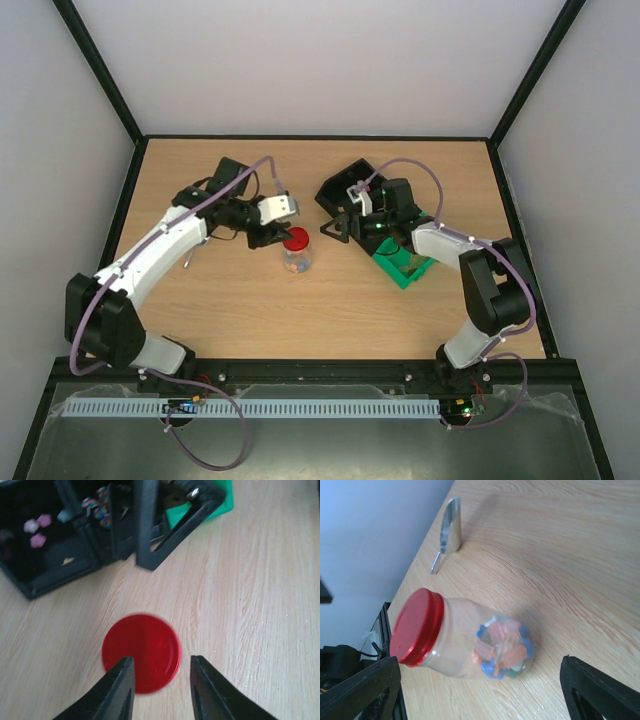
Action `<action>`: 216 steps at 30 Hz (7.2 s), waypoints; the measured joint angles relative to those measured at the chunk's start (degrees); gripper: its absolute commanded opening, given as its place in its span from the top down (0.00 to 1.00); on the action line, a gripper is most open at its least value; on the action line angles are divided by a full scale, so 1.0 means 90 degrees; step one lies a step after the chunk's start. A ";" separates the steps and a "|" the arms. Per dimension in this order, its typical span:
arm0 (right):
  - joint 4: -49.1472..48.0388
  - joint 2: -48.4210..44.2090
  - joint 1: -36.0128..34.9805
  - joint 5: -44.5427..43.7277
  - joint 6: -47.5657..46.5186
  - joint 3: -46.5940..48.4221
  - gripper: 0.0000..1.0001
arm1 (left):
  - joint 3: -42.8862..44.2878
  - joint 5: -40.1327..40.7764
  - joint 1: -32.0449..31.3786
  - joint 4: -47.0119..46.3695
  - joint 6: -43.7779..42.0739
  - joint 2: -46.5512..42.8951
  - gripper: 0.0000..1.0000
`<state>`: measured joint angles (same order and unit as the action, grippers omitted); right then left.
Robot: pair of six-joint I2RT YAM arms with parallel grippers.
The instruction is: Pack the candies
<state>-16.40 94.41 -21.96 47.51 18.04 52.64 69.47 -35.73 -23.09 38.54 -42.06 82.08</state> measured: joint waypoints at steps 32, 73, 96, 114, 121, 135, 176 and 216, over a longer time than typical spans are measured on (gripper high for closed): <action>-0.0005 -0.0170 0.0233 0.0024 0.0036 -0.0308 0.10 | -0.0391 0.0634 -0.0714 -0.1122 -0.0413 0.0855 0.73; -0.4376 0.1197 -0.1571 -0.1916 -0.2297 -0.1921 0.01 | -0.1129 0.0544 0.0799 -0.1219 0.2067 -0.0444 0.03; -0.5367 0.2101 -0.1945 -0.2025 -0.2210 -0.1345 0.12 | -0.1132 0.1042 -0.0158 -0.1243 0.1175 0.0000 0.05; -0.5404 0.2101 -0.2079 -0.1996 -0.2297 -0.1365 0.26 | -0.1132 0.1139 -0.0376 -0.1532 0.0850 0.0515 0.10; -0.5557 0.2093 -0.2086 -0.2025 -0.2322 -0.1489 0.33 | -0.1132 0.0661 0.0168 -0.1078 0.0646 0.0503 0.12; -0.5656 0.2045 -0.2101 -0.1953 -0.2438 -0.1622 0.38 | -0.1610 0.0639 0.0410 -0.0721 -0.0233 -0.0214 0.05; -0.5717 0.1804 -0.2183 -0.1955 -0.2533 -0.1974 0.48 | -0.2023 0.0974 0.0408 -0.1469 -0.0029 -0.0372 0.10; -0.5763 0.1795 -0.2232 -0.2108 -0.2310 -0.1999 0.57 | -0.2033 0.0624 -0.0571 -0.1860 0.1001 -0.0882 0.07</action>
<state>-68.27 110.56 -42.04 28.53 -2.74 34.65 51.18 -30.11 -28.23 21.80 -33.06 74.15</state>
